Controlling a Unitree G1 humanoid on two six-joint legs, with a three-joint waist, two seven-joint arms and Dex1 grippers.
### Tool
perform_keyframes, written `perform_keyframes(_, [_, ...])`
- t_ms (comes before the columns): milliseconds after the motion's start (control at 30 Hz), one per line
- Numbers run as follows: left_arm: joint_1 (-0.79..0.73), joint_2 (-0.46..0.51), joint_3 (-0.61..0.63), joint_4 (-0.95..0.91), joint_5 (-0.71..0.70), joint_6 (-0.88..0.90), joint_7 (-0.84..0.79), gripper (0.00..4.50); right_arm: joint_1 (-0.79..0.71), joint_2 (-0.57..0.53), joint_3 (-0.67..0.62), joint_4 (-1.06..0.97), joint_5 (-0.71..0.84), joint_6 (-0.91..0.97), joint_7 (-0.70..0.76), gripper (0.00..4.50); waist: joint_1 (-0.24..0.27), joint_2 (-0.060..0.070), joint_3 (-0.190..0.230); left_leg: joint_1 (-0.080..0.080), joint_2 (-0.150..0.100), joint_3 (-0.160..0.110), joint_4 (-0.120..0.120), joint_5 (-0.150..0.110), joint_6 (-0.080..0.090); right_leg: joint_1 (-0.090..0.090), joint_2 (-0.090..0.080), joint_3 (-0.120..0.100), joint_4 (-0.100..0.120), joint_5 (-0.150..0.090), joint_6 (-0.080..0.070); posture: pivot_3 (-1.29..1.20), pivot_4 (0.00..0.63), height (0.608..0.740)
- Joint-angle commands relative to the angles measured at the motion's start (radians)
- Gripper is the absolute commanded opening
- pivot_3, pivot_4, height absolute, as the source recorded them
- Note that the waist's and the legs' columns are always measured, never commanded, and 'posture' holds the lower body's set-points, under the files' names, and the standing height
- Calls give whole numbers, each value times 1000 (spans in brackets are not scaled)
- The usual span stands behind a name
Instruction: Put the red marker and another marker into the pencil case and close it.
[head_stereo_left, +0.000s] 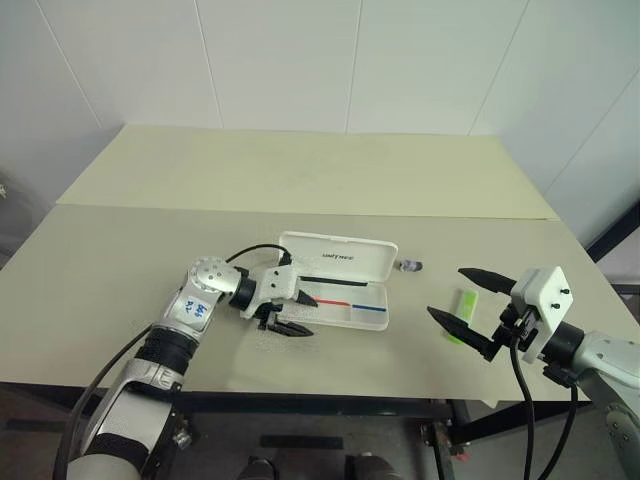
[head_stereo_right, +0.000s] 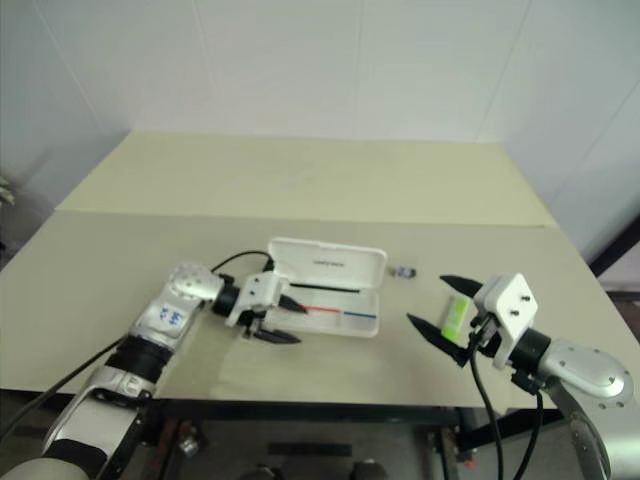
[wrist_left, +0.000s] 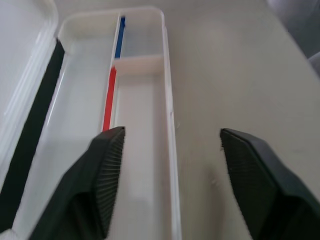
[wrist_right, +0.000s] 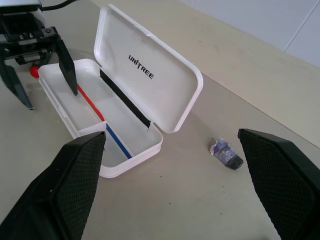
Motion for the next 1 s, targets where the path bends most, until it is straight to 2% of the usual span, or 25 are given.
perform_keyframes(33, [20,24,44,-116,-67,58,8,4471,3,4,-22,-28,6,-19,-13,4500,0,0,0,0,0,0,0,0,0,0,0,0,0,0,0,0,150,740])
perform_keyframes(300, [72,80,128,-248,-183,157,30,4471,52,99,21,-54,-67,2,-167,4500,1,0,0,0,0,0,0,0,0,0,-1,0,0,0,-1,0,150,740])
perform_keyframes(400, [88,54,193,-253,-269,160,53,4471,63,152,49,-59,-116,27,-256,4500,0,0,0,0,0,0,0,0,0,0,-1,0,0,-1,-1,0,150,740])
perform_keyframes(567, [103,73,199,-273,-294,188,64,4471,67,214,83,-60,-179,47,-354,4500,1,0,0,0,0,1,0,0,0,0,-2,0,0,-1,-2,0,150,740])
perform_keyframes(700, [103,69,222,-265,-257,193,188,4471,63,226,97,-70,-181,26,-352,4500,1,0,0,0,0,1,0,0,0,0,-2,-1,-1,-1,-2,0,150,740])
perform_keyframes(800, [119,41,273,-289,-211,236,405,4471,54,214,97,-63,-164,21,-321,4500,0,0,0,0,0,0,0,0,0,0,-2,-1,-1,-1,-2,0,150,740])
perform_keyframes(1000, [269,25,346,-527,-229,475,653,4471,-8,160,103,21,-125,2,-205,4500,-12,0,0,0,1,1,-1,-1,0,0,-2,0,-1,-1,-1,0,150,740])
